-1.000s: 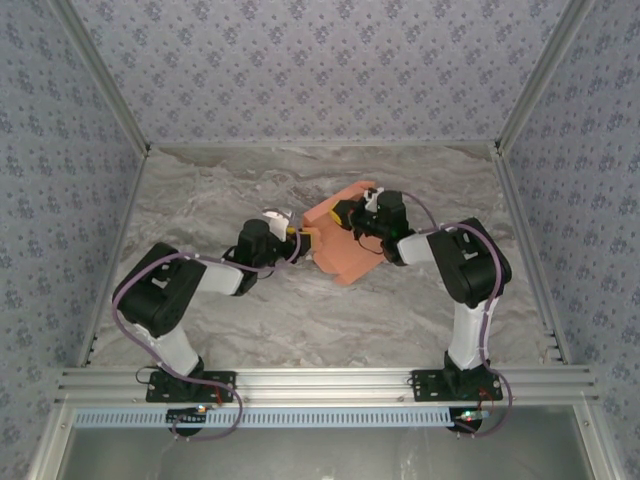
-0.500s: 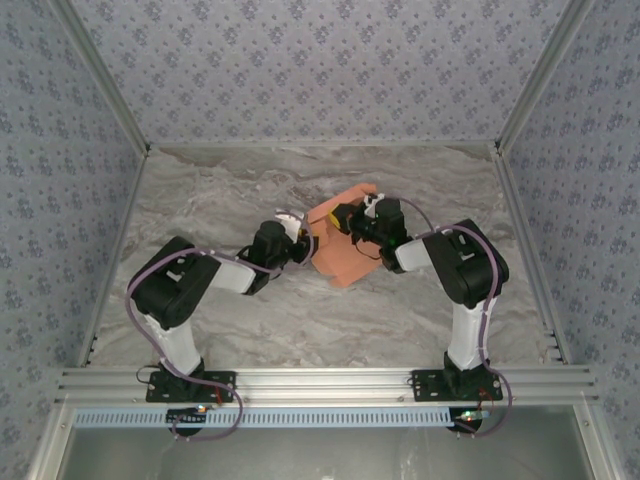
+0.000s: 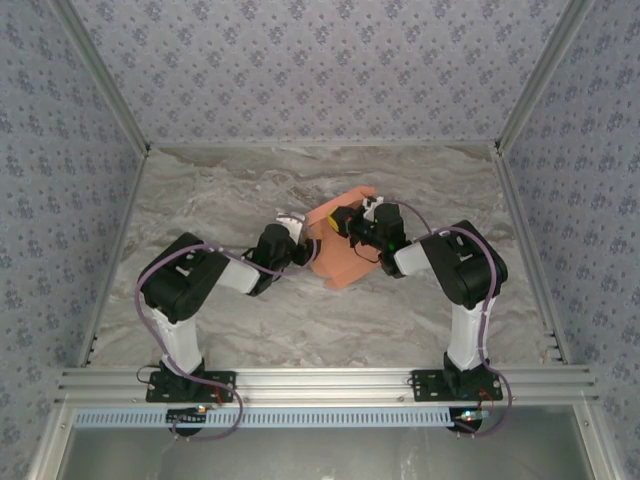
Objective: Fold the paper box
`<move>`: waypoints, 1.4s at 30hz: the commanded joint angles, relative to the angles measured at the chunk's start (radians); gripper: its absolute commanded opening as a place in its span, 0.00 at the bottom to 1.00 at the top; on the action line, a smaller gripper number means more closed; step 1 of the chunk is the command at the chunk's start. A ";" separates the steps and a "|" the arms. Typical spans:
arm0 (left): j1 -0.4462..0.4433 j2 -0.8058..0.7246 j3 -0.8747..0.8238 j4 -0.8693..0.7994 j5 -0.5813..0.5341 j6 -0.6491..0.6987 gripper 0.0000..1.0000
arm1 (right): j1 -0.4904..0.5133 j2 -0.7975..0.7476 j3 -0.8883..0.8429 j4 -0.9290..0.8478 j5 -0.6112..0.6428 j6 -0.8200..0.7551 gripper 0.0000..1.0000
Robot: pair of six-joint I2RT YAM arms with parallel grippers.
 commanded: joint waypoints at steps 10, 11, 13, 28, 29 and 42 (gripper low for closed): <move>0.028 0.052 0.099 0.067 0.097 0.049 0.70 | 0.005 0.022 -0.022 -0.033 -0.056 -0.034 0.09; 0.025 0.055 0.093 0.077 0.090 0.040 0.65 | 0.005 0.020 -0.024 -0.030 -0.051 -0.032 0.11; 0.016 0.053 0.087 0.073 0.053 0.030 0.56 | 0.004 0.014 -0.031 -0.028 -0.038 -0.029 0.13; -0.046 0.064 0.052 0.097 -0.182 -0.011 0.60 | 0.017 -0.098 -0.139 -0.085 0.132 -0.010 0.18; -0.047 0.064 0.048 0.107 -0.175 -0.012 0.62 | 0.017 -0.101 -0.138 -0.089 0.129 -0.011 0.19; -0.050 0.079 -0.009 0.203 -0.169 -0.041 0.58 | 0.025 -0.089 -0.106 -0.107 0.145 0.023 0.22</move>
